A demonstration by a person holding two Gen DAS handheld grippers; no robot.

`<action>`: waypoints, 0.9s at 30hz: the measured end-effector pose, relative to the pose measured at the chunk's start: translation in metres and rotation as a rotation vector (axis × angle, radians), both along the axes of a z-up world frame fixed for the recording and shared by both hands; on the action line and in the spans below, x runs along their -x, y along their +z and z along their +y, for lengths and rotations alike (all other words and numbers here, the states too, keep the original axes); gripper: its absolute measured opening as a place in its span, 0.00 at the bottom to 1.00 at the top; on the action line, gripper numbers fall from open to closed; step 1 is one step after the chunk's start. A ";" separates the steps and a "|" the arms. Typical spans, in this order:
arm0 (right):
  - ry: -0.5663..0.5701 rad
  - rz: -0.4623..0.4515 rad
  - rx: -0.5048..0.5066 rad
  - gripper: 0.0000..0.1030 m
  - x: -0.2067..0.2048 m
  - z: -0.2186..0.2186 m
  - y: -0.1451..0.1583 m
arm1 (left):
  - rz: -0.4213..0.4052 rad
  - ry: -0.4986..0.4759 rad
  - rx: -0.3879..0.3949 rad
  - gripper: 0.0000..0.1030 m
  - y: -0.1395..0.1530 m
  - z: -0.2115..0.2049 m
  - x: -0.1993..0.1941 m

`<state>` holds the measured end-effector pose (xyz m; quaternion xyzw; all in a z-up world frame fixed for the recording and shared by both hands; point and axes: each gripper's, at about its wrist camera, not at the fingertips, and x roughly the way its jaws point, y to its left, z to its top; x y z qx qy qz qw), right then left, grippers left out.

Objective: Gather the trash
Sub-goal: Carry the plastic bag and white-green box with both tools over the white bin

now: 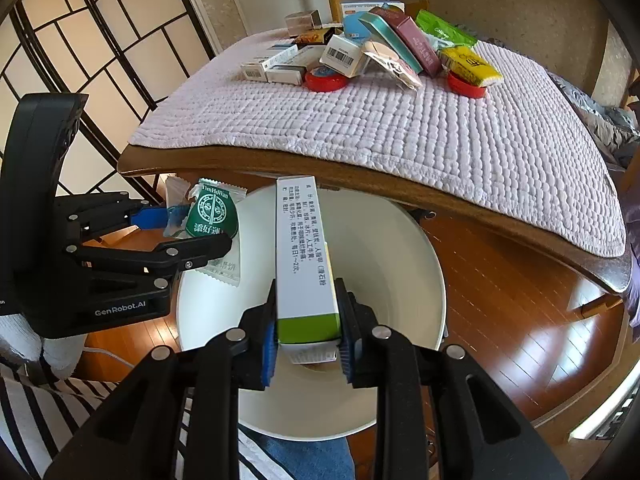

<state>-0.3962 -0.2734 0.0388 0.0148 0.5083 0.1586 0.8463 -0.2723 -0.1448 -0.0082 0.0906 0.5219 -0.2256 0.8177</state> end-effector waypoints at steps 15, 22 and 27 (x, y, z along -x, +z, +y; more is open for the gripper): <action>-0.028 0.045 -0.001 0.24 -0.003 -0.001 -0.016 | 0.012 0.002 -0.055 0.47 -0.016 -0.002 0.002; -0.042 0.059 0.016 0.24 -0.007 -0.002 -0.022 | 0.020 0.001 -0.072 0.47 -0.023 -0.003 0.002; -0.047 0.068 0.021 0.24 -0.009 -0.002 -0.025 | 0.026 -0.006 -0.088 0.47 -0.028 -0.003 0.003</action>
